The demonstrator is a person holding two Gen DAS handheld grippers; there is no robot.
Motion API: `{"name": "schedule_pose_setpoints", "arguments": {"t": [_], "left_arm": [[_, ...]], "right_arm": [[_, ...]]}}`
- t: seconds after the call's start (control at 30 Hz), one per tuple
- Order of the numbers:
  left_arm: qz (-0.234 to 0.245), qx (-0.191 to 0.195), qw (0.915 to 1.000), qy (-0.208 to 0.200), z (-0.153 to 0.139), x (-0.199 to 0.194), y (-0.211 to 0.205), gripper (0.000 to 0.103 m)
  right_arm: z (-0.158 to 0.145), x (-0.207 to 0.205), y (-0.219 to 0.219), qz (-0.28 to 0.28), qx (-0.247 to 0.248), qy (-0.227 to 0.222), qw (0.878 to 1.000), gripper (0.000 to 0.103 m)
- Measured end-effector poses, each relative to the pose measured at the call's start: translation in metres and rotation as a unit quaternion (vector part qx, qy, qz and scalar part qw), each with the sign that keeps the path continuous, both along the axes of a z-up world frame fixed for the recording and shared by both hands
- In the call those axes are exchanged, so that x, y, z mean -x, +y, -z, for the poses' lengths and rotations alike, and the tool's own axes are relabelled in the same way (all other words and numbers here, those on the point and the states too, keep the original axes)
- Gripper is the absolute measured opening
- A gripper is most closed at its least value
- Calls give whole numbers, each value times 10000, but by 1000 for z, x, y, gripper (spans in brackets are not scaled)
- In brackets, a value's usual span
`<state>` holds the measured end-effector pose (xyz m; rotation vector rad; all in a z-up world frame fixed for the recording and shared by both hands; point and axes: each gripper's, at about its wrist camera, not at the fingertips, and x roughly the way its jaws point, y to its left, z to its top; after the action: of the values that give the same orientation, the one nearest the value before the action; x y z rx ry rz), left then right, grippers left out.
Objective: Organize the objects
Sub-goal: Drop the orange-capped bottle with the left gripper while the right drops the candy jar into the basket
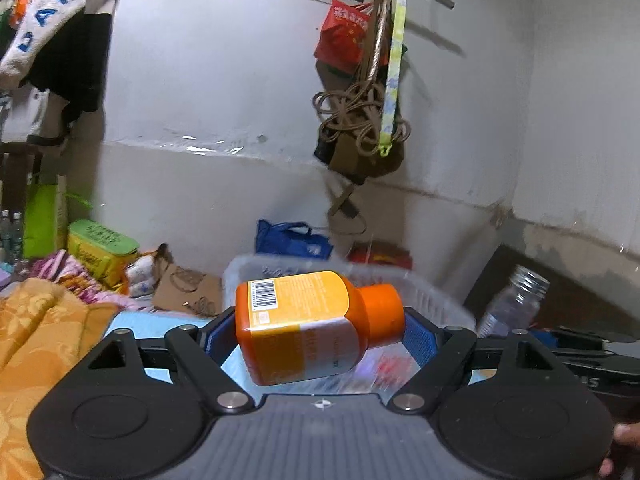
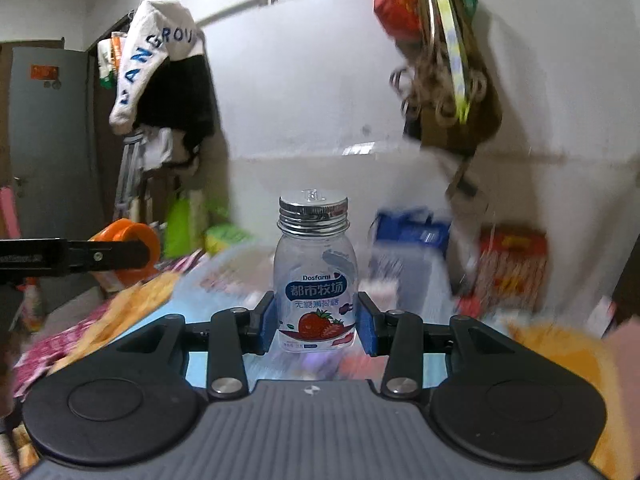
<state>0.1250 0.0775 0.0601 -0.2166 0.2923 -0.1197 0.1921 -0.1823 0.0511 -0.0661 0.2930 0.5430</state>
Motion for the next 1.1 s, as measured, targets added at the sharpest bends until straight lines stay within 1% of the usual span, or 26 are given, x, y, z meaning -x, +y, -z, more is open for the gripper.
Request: {"name": "schedule_pose_setpoints", "arguments": {"t": [0.03, 0.1, 0.13, 0.17, 0.2, 0.23, 0.3, 0.33, 0.4, 0.47, 0.5, 0.53, 0.57, 0.6, 0.63, 0.7, 0.77, 0.8, 0.87, 0.9, 0.93, 0.97, 1.03, 1.07, 1.1], "left_arm": [[47, 51, 10000, -65, -6, -8, -1, 86], [20, -46, 9999, -145, -16, -29, -8, 86], [59, -140, 9999, -78, -19, -44, -12, 86], [99, -145, 9998, -30, -20, -58, -14, 86], [67, -130, 9999, 21, -19, -71, -16, 86], [13, -186, 9997, 155, -17, -86, -18, 86], [-71, -97, 9992, 388, -9, -110, -20, 86], [-89, -54, 9986, 514, -5, -121, -22, 86], [-84, 30, 9984, 560, 3, -130, -22, 86], [-117, -35, 9984, 544, 8, -136, -25, 87], [-190, -105, 9984, 531, 10, -137, -26, 87], [-280, -172, 9980, 537, 9, -138, -26, 92], [-373, -229, 9977, 526, 9, -136, -25, 103], [-438, -260, 9977, 455, 8, -133, -23, 103], [-462, -291, 9979, 336, 5, -128, -22, 103], [-493, -347, 9979, 220, 1, -115, -22, 103], [-429, -392, 9982, 126, -1, -95, -26, 103], [-383, -420, 9983, 100, -2, -84, -29, 103], [-275, -467, 9984, 167, 0, -64, -36, 103], [-209, -491, 9983, 221, 4, -53, -39, 103], [-188, -522, 9980, 295, 10, -44, -43, 103], [-279, -624, 9966, 452, 19, -36, -48, 103], [-393, -764, 9933, 774, 41, -31, -55, 103], [-248, -824, 9914, 989, 53, -34, -57, 103], [-62, -770, 9900, 1184, 65, -39, -58, 103]], "right_arm": [[-6, -12, 6, 1, 21, 9, 10000, 44], [-10, -35, 16, -5, 92, 151, 9998, 44], [-10, -47, 21, 13, 162, 215, 9996, 44], [-9, -60, 27, 100, 274, 280, 9992, 44], [-6, -69, 30, 169, 314, 356, 9987, 44], [-3, -78, 32, 225, 333, 451, 9982, 44], [3, -96, 38, 274, 479, 648, 9964, 44], [6, -100, 41, 281, 609, 674, 9955, 44], [11, -103, 47, 266, 818, 620, 9944, 45], [13, -99, 51, 243, 927, 464, 9943, 70], [12, -94, 50, 321, 953, 314, 9944, 92], [11, -83, 48, 419, 942, 33, 9947, 103], [9, -70, 44, 557, 907, -296, 9939, 103], [7, -63, 42, 637, 868, -417, 9933, 103], [4, -55, 38, 702, 809, -405, 9934, 103], [1, -39, 26, 672, 513, -269, 9961, 103], [4, -21, 12, 614, 76, -132, 9980, 103], [9, -11, 3, 581, -173, -9, 9982, 103], [28, 8, -15, 661, -693, 219, 9952, 103], [41, 15, -21, 664, -789, 459, 9936, 103], [50, 15, -24, 591, -745, 660, 9933, 103], [56, 13, -24, 560, -575, 800, 9936, 103], [67, 9, -28, 846, -211, 845, 9926, 103], [72, 6, -34, 1015, -142, 884, 9908, 103], [76, 1, -41, 1095, -145, 995, 9889, 103]]}}
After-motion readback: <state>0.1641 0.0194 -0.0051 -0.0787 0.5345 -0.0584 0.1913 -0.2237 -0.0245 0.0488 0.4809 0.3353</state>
